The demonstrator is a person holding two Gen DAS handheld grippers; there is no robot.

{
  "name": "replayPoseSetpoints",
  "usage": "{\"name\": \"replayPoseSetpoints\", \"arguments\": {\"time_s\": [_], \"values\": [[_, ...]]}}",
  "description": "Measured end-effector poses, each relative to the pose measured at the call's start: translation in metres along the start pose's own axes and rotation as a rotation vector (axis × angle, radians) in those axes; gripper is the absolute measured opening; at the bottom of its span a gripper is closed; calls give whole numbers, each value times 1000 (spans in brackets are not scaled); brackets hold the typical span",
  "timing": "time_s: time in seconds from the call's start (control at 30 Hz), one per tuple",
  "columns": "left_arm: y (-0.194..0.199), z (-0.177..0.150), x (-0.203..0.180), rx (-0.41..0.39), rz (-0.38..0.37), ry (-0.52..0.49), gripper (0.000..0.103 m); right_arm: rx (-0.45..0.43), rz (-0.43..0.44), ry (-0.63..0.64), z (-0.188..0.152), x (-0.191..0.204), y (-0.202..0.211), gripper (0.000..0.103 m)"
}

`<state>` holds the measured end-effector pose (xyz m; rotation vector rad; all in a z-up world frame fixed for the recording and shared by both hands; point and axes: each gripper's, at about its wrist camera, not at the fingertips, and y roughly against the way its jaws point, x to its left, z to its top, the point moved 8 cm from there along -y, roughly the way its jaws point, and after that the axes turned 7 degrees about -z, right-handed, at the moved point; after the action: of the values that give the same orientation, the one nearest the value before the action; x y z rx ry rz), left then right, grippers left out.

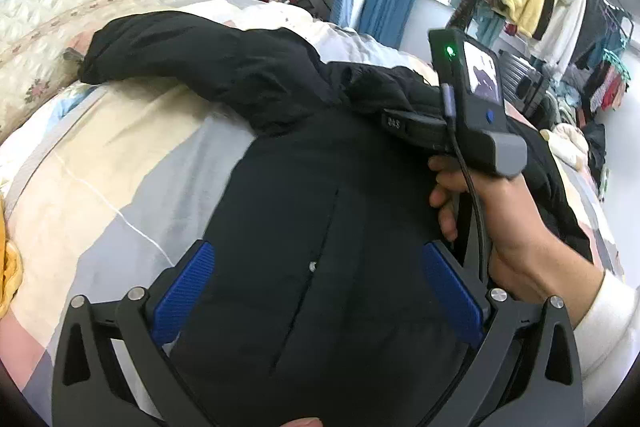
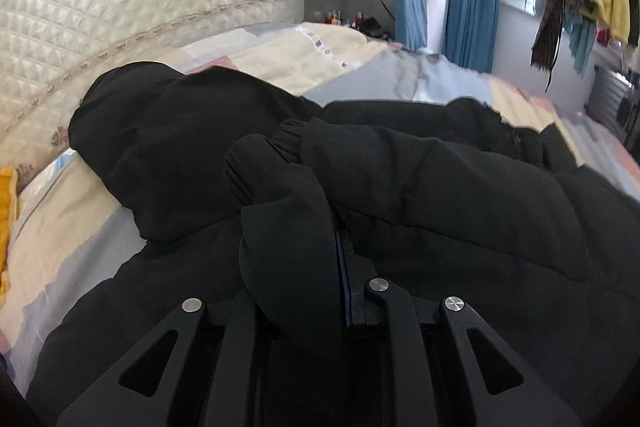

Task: Fold large clothes
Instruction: 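Lift the sleeve with the right tool, lay it across the jacket body, open, then withdraw the right tool from the folded sleeve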

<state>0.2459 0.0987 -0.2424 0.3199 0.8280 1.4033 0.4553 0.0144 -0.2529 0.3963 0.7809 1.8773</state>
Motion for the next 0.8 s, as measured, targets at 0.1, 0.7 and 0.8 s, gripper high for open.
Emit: {"name": "replayPoseSetpoints", "arguments": {"time_s": [0.1, 0.7, 0.8], "values": [[-1, -2, -4, 2, -6, -9, 103, -4, 9, 4, 0, 5, 1, 18], [29, 7, -38, -79, -83, -67, 103, -131, -83, 22, -5, -72, 124, 52], [34, 7, -46, -93, -70, -92, 103, -117, -151, -33, -19, -113, 129, 52]]}}
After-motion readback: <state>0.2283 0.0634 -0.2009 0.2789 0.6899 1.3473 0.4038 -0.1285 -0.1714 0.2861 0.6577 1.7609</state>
